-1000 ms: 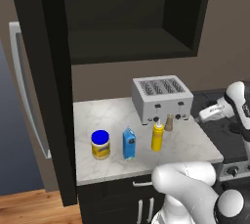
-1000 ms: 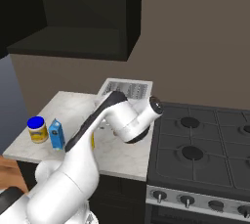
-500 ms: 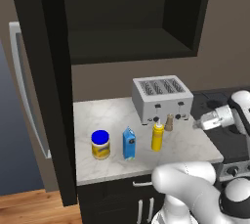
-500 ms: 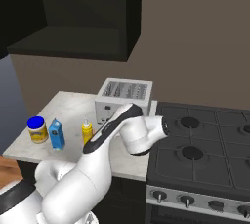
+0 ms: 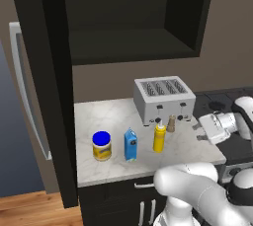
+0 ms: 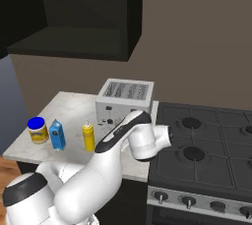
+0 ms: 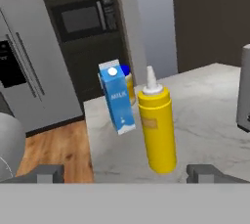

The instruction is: There are various items on the counter. Only move the condiments/shakers into the cabinet.

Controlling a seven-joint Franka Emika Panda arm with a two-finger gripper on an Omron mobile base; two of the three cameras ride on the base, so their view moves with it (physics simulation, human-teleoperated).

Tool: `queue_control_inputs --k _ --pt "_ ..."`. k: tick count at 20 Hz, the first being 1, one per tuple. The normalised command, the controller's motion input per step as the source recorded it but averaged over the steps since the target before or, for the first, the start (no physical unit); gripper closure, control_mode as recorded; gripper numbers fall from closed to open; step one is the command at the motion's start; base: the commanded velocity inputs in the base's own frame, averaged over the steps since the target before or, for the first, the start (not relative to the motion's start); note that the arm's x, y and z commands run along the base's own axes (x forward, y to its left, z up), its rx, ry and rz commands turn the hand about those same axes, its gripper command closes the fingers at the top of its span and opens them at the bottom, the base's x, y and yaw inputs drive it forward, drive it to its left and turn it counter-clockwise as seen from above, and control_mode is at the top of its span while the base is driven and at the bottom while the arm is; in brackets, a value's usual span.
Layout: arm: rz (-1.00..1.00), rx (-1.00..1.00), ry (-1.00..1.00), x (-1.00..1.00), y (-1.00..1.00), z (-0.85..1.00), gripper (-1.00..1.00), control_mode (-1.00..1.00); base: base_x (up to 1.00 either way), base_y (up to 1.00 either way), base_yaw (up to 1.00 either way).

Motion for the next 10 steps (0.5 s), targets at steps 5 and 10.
queue_control_inputs --k 5,10 --pt "0.12 0.01 -0.19 0.00 0.00 -0.13 -1.00 -1.00 0.00 0.00 0.00" --pt "0.00 -0.02 0.00 0.02 0.09 0.00 -1.00 -1.00 0.00 0.00 0.00"
